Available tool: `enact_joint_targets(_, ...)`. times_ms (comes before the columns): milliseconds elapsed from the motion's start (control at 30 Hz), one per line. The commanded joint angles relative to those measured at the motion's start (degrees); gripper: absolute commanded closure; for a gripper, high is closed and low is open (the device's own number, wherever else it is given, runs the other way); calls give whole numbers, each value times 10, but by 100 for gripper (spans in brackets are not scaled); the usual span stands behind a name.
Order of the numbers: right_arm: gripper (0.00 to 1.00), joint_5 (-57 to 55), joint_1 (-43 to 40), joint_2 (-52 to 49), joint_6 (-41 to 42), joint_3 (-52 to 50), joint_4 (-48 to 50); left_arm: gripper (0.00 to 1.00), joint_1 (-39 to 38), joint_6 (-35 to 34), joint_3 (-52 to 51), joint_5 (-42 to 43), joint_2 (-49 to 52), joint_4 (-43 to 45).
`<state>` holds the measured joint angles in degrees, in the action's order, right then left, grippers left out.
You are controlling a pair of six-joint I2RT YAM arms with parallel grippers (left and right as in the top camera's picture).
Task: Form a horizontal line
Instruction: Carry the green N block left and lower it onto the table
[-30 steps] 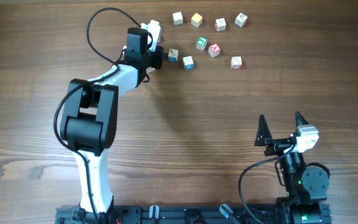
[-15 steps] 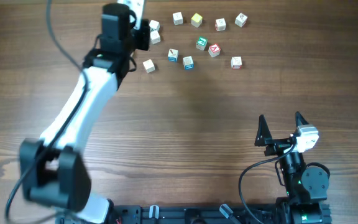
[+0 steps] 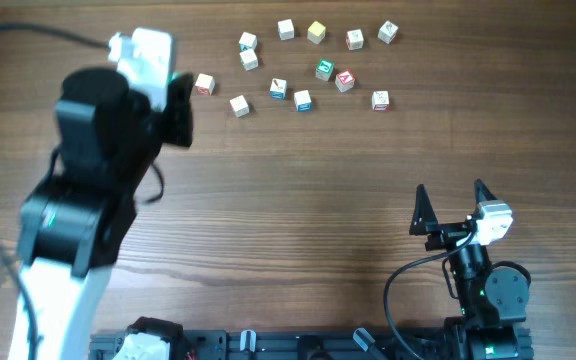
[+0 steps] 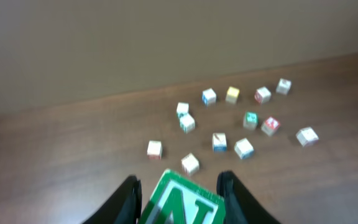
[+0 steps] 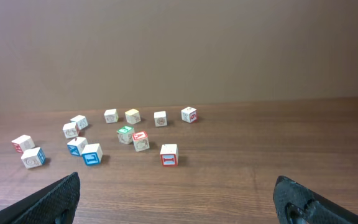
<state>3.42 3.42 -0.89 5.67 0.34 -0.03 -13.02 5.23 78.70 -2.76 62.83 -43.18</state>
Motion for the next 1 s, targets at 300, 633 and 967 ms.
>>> enact_joint_targets(300,0,7,-3,3,-10,0,2,80,2,-134,-15,-8,-25,-144)
enact_joint_targets(633,0,7,-3,3,-10,0,2,79,2,-285,-123,-174,122,-108)
enact_joint_targets(967,0,7,-3,3,-10,0,2,78,2,-316,-195,-175,262,2)
